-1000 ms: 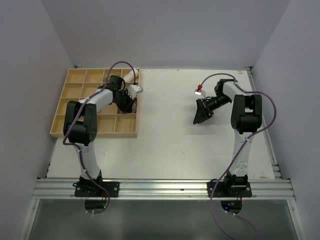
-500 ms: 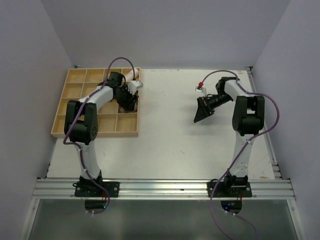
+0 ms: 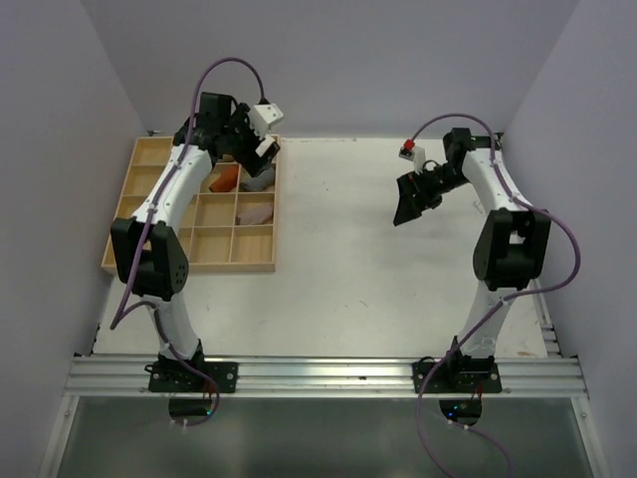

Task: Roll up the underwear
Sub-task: Place the rolled underwear into the container

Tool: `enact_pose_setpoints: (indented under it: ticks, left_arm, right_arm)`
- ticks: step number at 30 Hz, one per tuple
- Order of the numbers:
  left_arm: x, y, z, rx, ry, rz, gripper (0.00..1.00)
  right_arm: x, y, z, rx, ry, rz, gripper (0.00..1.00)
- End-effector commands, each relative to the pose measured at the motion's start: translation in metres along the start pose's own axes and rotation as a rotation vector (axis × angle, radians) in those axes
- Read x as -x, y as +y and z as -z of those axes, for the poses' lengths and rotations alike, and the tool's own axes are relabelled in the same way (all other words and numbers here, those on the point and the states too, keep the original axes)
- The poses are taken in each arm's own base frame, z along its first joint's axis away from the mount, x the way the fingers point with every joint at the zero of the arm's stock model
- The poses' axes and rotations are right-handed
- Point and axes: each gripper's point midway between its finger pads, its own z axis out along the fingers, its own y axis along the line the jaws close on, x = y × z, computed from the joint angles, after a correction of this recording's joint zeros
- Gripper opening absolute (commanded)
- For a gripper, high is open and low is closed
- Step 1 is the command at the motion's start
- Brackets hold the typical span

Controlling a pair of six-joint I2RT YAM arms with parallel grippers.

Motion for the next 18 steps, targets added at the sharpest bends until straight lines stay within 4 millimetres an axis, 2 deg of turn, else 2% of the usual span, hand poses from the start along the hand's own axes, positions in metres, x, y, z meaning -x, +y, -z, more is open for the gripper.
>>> enact_pose_setpoints:
  ticks: [1,2,3,4,5,6,8,9,10,12,13,17,18]
  left_arm:
    - [0.054,-0.024,0.028,-0.03,-0.135,-0.054,1.0]
    - [0.054,-0.029,0.026,-0.027,-0.128,0.013,1.0]
    - [0.057,-0.043,0.021,-0.055,-0.125,0.025,1.0]
    - [0.05,-0.056,0.015,-0.089,-0.098,0.049,1.0]
    - [0.046,-0.066,0.011,-0.111,-0.084,0.098,1.0]
    - [0.032,-0.085,0.0,-0.154,-0.045,0.124,1.0]
    - [0.022,-0.104,-0.005,-0.187,-0.023,0.158,1.0]
    - [0.007,-0.123,-0.012,-0.216,0.01,0.174,1.0]
    - [0.016,-0.124,-0.008,-0.199,-0.031,0.179,1.0]
    - [0.004,-0.139,-0.011,-0.204,-0.023,0.197,1.0]
    - [0.01,-0.138,-0.009,-0.186,-0.048,0.197,1.0]
    - [0.004,-0.143,-0.013,-0.167,-0.006,0.221,1.0]
    - [0.008,-0.139,-0.013,-0.159,-0.013,0.215,1.0]
  right_arm:
    - [0.036,0.0,0.049,-0.302,-0.189,0.125,0.99]
    - [0.033,0.005,0.052,-0.324,-0.207,0.133,0.99]
    - [0.021,0.008,0.05,-0.345,-0.195,0.128,0.99]
    - [0.02,0.008,0.05,-0.365,-0.206,0.129,0.99]
    - [0.006,0.006,0.041,-0.364,-0.189,0.083,0.98]
    - [0.004,0.007,0.044,-0.384,-0.205,0.093,0.98]
    - [-0.013,0.008,0.032,-0.372,-0.183,0.058,0.98]
    - [-0.016,0.01,0.03,-0.366,-0.181,0.057,0.98]
    - [-0.018,0.015,0.028,-0.359,-0.183,0.061,0.99]
    - [-0.027,0.016,0.021,-0.349,-0.172,0.048,0.98]
    - [-0.029,0.02,0.019,-0.341,-0.17,0.052,0.98]
    - [-0.03,0.024,0.017,-0.327,-0.169,0.062,0.99]
    - [-0.029,0.024,0.018,-0.328,-0.169,0.066,0.98]
